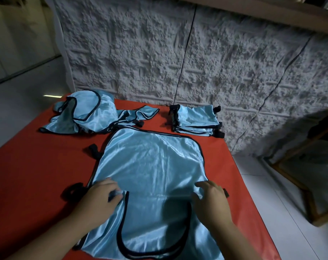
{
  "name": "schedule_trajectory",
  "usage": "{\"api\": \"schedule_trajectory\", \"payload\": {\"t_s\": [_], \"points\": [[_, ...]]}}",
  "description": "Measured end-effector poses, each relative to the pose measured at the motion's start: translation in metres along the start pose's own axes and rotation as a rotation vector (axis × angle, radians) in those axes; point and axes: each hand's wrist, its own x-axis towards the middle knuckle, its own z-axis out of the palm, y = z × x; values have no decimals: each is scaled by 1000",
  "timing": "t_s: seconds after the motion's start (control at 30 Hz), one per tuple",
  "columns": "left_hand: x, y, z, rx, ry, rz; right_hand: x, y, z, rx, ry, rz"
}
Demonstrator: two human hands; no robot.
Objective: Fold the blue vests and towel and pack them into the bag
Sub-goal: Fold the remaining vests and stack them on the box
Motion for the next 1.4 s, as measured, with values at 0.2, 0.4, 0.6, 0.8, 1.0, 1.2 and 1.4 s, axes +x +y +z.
{"api": "schedule_trajectory", "payload": {"t_s": [0.2,0.4,0.6,0.8,1.0,1.2,1.4], "points": [[55,11,-12,6,51,0,60,-1,10,78,-73,-51],[146,12,6,336,-192,26,128,-15,58,66,-319,-77],[174,-24,28,555,-153,-187,167,20,87,-269,-166,-99],[178,-27,32,575,-92,-201,195,32,78,-221,-240,-58],[177,-27,32,590,-93,-187,130,5,77,-238,-278,-282],[175,-27,29,579,-81,-166,143,51,69,-256,-215,-56],[174,-29,32,580,-36,-169,154,51,49,-148,-147,291]]}}
